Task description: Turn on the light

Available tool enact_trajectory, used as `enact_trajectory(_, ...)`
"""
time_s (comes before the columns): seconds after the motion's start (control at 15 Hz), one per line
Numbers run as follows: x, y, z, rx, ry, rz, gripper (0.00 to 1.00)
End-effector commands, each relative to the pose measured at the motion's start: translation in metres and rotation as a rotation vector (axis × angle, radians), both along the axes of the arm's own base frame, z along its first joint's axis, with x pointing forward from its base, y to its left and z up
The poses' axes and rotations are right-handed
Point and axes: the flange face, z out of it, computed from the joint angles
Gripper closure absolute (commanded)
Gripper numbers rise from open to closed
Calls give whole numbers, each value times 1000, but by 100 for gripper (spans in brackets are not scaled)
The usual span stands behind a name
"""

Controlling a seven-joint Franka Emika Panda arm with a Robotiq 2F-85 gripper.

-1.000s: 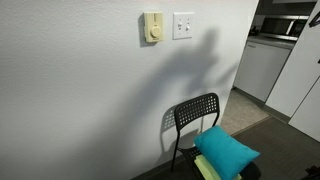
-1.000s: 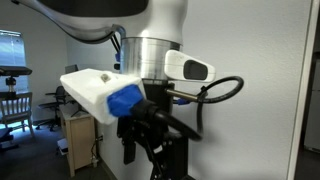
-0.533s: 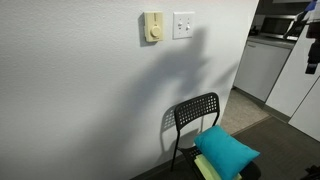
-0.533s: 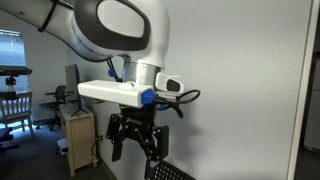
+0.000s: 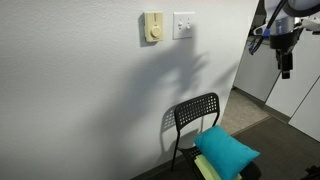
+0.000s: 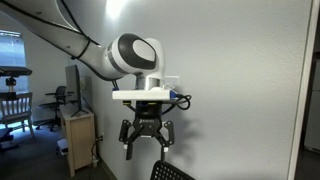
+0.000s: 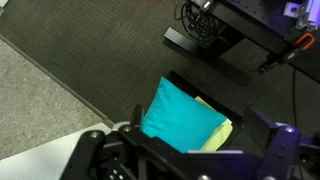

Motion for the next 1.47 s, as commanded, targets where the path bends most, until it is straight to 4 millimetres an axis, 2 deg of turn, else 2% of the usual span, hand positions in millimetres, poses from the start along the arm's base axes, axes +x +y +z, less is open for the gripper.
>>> enact_trajectory(0.0, 5, 3, -1, -5, 9, 13, 0)
enact_trajectory(0.27, 14, 4, -3, 2, 1, 41, 0)
enact_trajectory(0.4, 29, 16, -6, 10, -44, 94, 0)
enact_trajectory(0.67, 55, 58, -5, -36, -142, 189, 0)
enact_trajectory(0.87, 70, 100, 1, -129, -202, 292, 0)
enact_trajectory(1.2, 92, 166, 20, -229, -256, 574, 0)
enact_trajectory(1.27, 96, 175, 24, -251, -264, 627, 0)
enact_trajectory(1.33, 80, 168, 23, -230, -263, 541, 0)
enact_trajectory(1.4, 83, 176, 25, -238, -267, 575, 0)
